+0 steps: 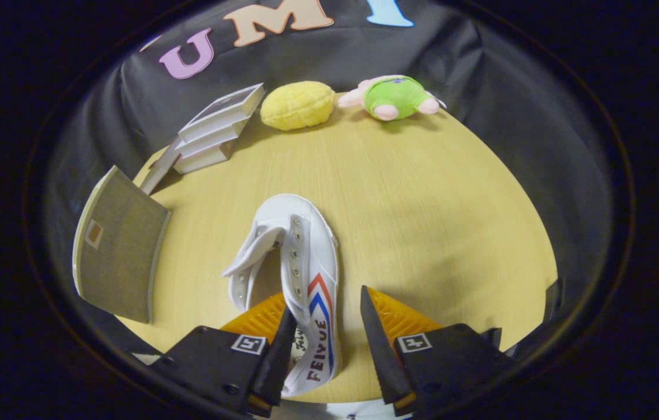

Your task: Open the storage box then place both shoes into the box .Put the left shoe in first, then the right shoe, with the right side of both shoes facing outward in a uniform manner.

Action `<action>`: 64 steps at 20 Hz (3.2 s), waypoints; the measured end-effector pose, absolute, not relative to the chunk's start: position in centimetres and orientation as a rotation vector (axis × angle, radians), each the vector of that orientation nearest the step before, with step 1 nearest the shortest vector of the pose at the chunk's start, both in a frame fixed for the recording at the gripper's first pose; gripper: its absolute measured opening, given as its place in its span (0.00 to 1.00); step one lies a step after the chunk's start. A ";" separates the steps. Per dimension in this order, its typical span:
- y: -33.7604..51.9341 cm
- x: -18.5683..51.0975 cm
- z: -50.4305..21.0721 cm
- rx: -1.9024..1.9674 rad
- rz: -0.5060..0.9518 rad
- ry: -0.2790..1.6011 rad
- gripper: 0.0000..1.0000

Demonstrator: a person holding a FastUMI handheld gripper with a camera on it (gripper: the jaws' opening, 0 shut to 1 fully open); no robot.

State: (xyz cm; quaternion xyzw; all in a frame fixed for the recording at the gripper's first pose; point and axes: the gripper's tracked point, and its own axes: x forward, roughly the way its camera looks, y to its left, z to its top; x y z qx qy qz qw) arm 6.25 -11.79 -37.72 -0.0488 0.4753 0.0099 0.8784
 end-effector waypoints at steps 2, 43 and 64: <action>-10.9 6.5 -38.7 -0.061 0.019 1.000 0.44; 26.4 2.0 -27.7 0.489 0.413 1.100 0.07; 25.8 7.0 -21.5 0.415 0.366 0.702 1.00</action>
